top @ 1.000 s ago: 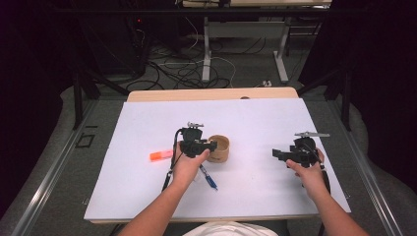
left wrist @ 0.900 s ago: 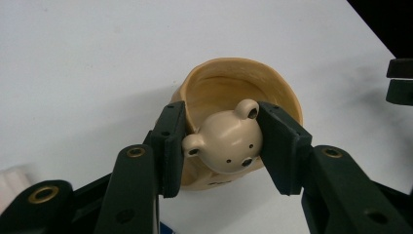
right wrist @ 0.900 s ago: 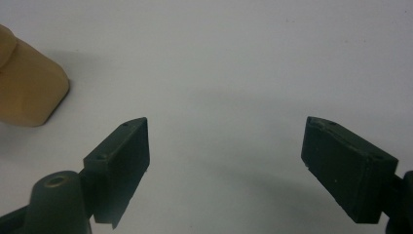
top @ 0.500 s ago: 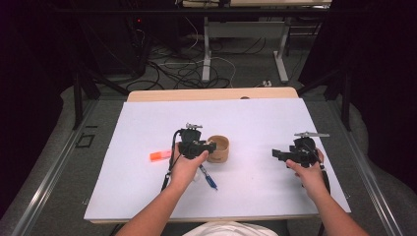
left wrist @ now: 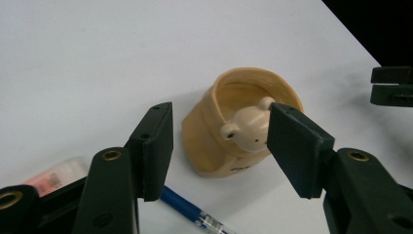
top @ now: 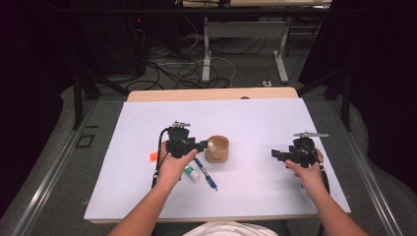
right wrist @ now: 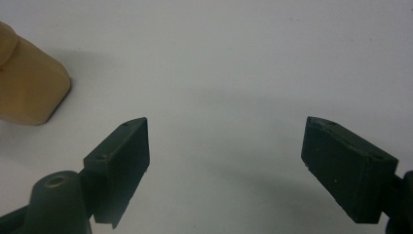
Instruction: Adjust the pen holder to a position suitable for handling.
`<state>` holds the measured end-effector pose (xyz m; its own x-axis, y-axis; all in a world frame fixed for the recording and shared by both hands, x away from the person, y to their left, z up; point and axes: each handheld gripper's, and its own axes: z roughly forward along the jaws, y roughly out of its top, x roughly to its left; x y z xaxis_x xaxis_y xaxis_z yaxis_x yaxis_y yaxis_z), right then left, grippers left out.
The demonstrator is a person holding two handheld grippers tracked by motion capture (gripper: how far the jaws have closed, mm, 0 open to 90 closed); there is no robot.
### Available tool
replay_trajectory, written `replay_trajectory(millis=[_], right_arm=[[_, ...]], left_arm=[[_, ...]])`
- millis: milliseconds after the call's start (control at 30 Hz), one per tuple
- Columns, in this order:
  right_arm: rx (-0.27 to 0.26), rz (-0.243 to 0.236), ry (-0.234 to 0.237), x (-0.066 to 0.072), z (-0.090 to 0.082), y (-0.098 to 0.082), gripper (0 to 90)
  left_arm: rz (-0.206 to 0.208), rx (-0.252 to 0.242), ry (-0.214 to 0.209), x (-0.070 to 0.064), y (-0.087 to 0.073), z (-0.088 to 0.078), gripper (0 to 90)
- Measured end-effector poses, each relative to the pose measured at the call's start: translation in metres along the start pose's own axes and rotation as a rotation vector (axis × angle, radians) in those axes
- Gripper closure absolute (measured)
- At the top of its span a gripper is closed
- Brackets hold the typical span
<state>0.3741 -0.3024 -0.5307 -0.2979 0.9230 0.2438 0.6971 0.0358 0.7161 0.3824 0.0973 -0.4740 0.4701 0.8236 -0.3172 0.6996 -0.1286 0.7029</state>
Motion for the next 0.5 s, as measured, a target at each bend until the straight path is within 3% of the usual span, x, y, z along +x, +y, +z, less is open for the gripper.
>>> replay_trajectory(millis=[233,367,433,500], right_arm=[[-0.004,-0.001,0.000,0.001,0.000,0.000,17.5],[-0.003,0.000,-0.001,0.001,0.000,0.000,17.6],[-0.001,0.000,-0.001,0.001,0.000,0.000,17.7],[-0.001,-0.005,0.002,0.001,0.000,0.000,17.9]], left_arm=[[-0.002,-0.039,-0.002,0.020,0.002,-0.014,37.8],[-0.001,-0.080,-0.028,0.032,0.003,-0.020,34.1],[0.021,-0.076,-0.031,0.037,0.004,-0.023,31.8],[0.051,-0.092,-0.001,0.042,0.004,-0.025,29.1]])
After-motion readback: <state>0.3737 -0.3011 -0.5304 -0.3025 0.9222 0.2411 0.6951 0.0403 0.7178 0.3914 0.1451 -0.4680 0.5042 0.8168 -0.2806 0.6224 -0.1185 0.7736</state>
